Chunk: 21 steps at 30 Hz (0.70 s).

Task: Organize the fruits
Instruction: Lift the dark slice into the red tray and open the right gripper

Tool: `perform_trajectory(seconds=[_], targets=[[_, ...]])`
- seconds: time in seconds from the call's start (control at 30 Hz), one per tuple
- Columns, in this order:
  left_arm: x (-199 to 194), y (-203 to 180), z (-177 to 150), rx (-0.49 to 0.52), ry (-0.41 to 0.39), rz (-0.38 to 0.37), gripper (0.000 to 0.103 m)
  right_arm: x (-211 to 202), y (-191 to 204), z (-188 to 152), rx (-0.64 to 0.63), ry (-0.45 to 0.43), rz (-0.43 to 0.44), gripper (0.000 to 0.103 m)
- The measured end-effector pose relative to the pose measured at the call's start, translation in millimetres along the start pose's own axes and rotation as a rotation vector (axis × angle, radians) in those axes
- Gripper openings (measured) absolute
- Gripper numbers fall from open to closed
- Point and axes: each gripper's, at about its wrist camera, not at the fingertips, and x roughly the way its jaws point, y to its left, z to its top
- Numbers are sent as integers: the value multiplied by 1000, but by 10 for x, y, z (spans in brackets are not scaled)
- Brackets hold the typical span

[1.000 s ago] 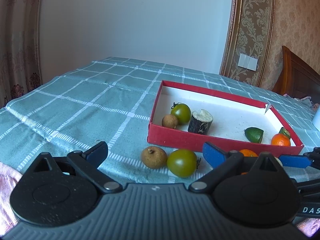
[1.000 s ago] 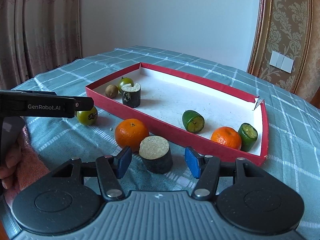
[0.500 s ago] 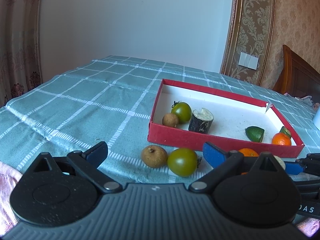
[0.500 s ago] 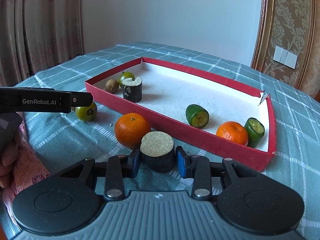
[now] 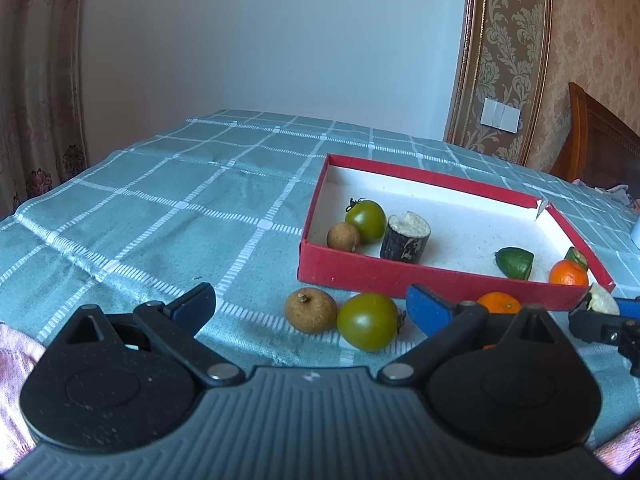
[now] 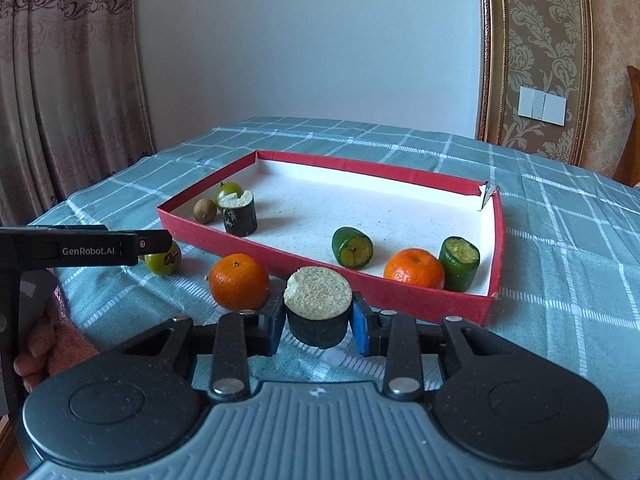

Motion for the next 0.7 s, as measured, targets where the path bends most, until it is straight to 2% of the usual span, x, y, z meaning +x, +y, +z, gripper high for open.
perform_trajectory(seconds=[0.37, 0.7], targets=[[26, -26, 2, 14, 9, 12, 101, -110, -231, 152, 83, -103, -29, 34], [33, -35, 0, 18, 13, 16, 101, -10, -451, 380, 115, -153, -83, 34]])
